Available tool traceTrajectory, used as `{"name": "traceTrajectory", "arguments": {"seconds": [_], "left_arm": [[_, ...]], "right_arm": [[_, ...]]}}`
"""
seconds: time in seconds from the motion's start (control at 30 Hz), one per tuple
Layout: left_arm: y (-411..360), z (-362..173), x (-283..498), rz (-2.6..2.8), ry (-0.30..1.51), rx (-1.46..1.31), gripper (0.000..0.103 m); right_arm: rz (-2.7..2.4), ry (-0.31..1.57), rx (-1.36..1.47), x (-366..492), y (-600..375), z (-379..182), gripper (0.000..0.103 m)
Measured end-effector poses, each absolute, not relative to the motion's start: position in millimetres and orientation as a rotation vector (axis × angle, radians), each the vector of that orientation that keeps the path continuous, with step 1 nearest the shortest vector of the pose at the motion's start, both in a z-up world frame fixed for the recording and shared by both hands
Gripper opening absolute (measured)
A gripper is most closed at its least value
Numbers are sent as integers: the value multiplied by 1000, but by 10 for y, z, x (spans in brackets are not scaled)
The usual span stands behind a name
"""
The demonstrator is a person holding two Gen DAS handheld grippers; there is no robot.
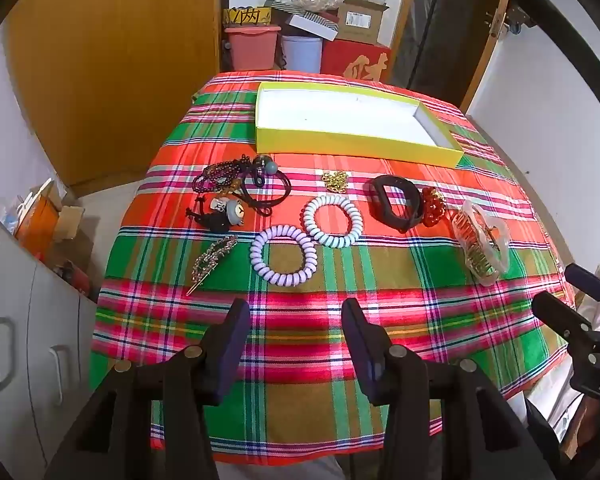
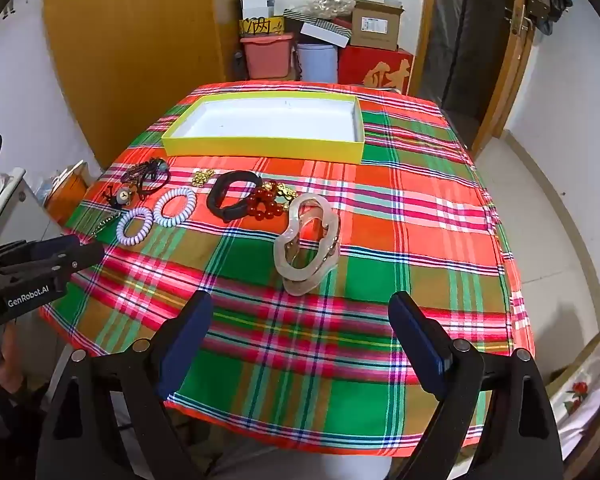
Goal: Organize jewelry
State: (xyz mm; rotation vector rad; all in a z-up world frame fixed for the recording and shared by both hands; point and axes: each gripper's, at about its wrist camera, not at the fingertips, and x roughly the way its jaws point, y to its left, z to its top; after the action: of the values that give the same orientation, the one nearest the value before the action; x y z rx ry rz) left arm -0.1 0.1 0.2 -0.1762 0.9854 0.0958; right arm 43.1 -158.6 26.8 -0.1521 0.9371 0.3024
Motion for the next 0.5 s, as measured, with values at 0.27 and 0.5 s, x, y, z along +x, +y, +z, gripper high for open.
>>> {"name": "traceTrajectory", "arguments": {"seconds": [0.27, 0.5], "left_arm": [[51, -15, -58, 105, 963, -146, 48], [-50, 46, -19, 111, 974, -107, 48]], "right_arm": [[313, 929, -139, 434, -1578, 293, 90], [317, 932, -134, 426, -1558, 299, 90]]}}
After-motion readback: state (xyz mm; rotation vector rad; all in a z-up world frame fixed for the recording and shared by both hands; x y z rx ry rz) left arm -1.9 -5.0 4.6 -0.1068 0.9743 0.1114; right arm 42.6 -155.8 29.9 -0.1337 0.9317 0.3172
